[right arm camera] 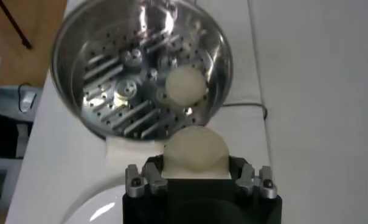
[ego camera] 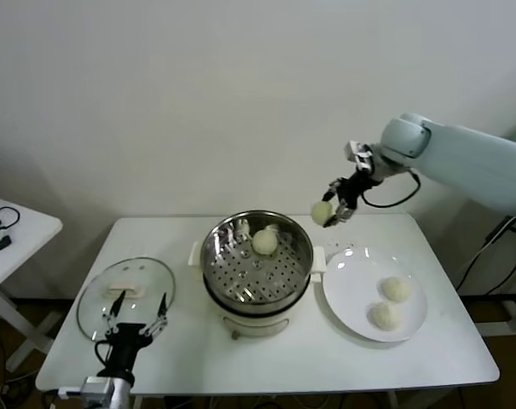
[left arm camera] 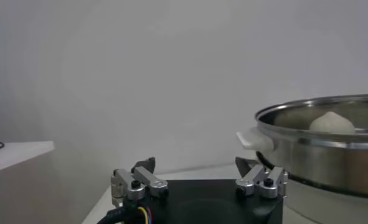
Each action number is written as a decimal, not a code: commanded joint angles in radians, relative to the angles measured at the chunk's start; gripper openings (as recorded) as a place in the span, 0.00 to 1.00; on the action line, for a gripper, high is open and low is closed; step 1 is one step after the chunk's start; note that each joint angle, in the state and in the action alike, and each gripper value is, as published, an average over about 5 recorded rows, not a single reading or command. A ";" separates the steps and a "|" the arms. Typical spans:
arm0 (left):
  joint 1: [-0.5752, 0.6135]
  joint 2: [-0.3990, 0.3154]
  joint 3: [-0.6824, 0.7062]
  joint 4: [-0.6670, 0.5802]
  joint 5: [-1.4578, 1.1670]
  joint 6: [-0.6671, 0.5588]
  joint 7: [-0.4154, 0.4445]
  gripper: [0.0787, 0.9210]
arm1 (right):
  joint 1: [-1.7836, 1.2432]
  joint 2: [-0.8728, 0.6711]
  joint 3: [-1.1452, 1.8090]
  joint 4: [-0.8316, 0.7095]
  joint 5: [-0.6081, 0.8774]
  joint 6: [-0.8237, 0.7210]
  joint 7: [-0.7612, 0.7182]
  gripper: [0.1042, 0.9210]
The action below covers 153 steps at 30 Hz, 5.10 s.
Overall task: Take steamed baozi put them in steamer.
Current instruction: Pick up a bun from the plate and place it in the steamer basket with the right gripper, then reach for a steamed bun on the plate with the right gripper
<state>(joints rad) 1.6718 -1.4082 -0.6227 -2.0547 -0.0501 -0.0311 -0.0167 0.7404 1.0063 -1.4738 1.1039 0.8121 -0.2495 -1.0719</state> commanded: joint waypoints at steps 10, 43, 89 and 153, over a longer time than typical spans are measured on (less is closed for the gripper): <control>0.039 0.002 0.007 -0.063 0.016 0.003 -0.011 0.88 | -0.109 0.415 -0.051 -0.076 0.125 -0.041 0.067 0.71; 0.044 0.024 0.000 -0.048 0.014 -0.004 -0.011 0.88 | -0.231 0.430 -0.033 -0.170 -0.009 -0.013 0.068 0.71; -0.024 0.043 -0.023 -0.044 -0.042 0.111 -0.113 0.88 | -0.088 -0.413 -0.021 0.249 -0.516 0.104 -0.116 0.88; -0.012 0.030 -0.036 -0.021 -0.035 0.135 -0.152 0.88 | -0.522 -0.361 0.349 0.147 -0.765 0.201 -0.088 0.71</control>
<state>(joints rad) 1.6587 -1.3791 -0.6580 -2.0740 -0.0828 0.1021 -0.1630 0.1279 0.6441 -1.1175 1.2262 0.0539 -0.0733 -1.1412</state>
